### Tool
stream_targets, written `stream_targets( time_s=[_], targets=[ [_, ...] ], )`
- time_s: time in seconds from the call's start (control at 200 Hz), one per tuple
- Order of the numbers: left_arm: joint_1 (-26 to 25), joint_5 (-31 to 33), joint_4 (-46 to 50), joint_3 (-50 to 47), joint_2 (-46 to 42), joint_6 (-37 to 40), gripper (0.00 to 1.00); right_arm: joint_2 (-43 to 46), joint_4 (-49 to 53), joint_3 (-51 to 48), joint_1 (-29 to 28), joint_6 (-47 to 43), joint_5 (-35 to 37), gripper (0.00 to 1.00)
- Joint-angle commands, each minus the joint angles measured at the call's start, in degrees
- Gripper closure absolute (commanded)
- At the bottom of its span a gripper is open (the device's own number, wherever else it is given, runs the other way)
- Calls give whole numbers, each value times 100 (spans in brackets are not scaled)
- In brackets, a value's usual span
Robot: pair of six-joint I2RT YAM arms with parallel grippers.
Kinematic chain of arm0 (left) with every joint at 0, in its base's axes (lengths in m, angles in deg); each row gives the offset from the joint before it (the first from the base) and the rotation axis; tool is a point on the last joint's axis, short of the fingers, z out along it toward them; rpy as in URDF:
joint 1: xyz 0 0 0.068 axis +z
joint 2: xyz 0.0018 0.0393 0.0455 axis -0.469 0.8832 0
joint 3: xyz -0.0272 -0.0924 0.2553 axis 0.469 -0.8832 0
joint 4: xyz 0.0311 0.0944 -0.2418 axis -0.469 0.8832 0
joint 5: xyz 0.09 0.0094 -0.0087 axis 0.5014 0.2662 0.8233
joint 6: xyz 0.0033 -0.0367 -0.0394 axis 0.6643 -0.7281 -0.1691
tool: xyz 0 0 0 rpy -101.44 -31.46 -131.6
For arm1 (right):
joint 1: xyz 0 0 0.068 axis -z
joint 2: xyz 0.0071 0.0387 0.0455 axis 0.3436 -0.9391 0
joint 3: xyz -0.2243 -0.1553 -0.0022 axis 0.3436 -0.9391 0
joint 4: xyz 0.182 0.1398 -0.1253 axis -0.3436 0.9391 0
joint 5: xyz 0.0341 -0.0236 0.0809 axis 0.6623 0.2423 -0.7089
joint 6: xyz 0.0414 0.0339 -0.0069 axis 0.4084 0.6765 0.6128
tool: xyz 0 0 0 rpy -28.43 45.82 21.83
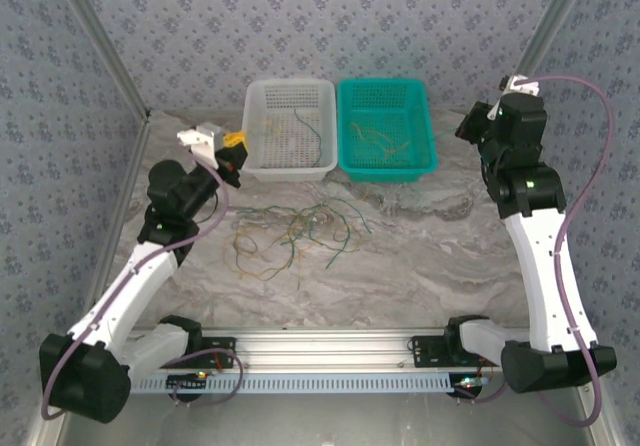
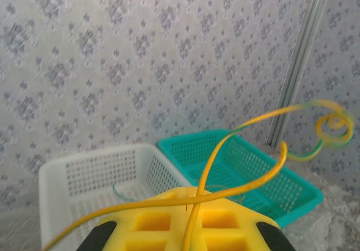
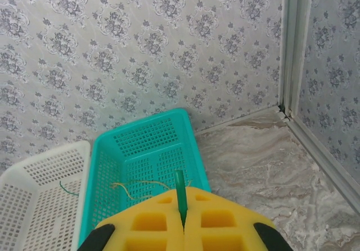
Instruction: Untangle the cables
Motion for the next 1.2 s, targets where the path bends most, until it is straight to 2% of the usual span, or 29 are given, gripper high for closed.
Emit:
stream_targets(
  time_s=[0.0, 0.075, 0.19, 0.405, 0.54, 0.715, 0.825, 0.904, 0.979, 1.044, 1.154, 1.194],
  targets=[
    [-260, -204, -56, 622, 440, 70, 100, 304, -136, -157, 26, 21, 128, 100],
    [-562, 38, 155, 1116, 913, 338, 100, 479, -195, -244, 1, 35, 111, 100],
    [-904, 37, 342, 1992, 1808, 466, 100, 594, -169, -287, -80, 25, 93, 100],
    [-1248, 188, 462, 3835, 3763, 38, 100, 871, -256, -579, -334, -46, 352, 100],
    [-1369, -7, 677, 5176, 5126, -334, 100, 1250, -427, -862, -448, 25, 574, 100],
    [-1654, -44, 1903, 7716, 6914, -575, 100, 1514, -429, -958, -514, -33, 777, 100],
    [-1867, 273, 2882, 9525, 8122, -567, 100, 1594, -433, -993, -515, -45, 805, 100],
    [-1987, 475, 3819, 11239, 9161, -461, 100, 1618, -444, -1011, -528, -57, 788, 100],
    [-2065, 750, 4232, 12464, 9966, -509, 100, 1639, -488, -1050, -537, -60, 744, 100],
    [-2069, 860, 4099, 12591, 10223, -736, 100, 1649, -533, -1081, -547, -53, 737, 100],
    [-2091, 911, 3469, 11926, 10169, -992, 100, 1641, -583, -1113, -557, -58, 695, 100],
    [-2100, 926, 3287, 11748, 10158, -1017, 90, 1626, -599, -1129, -558, -59, 683, 100]
  ],
)
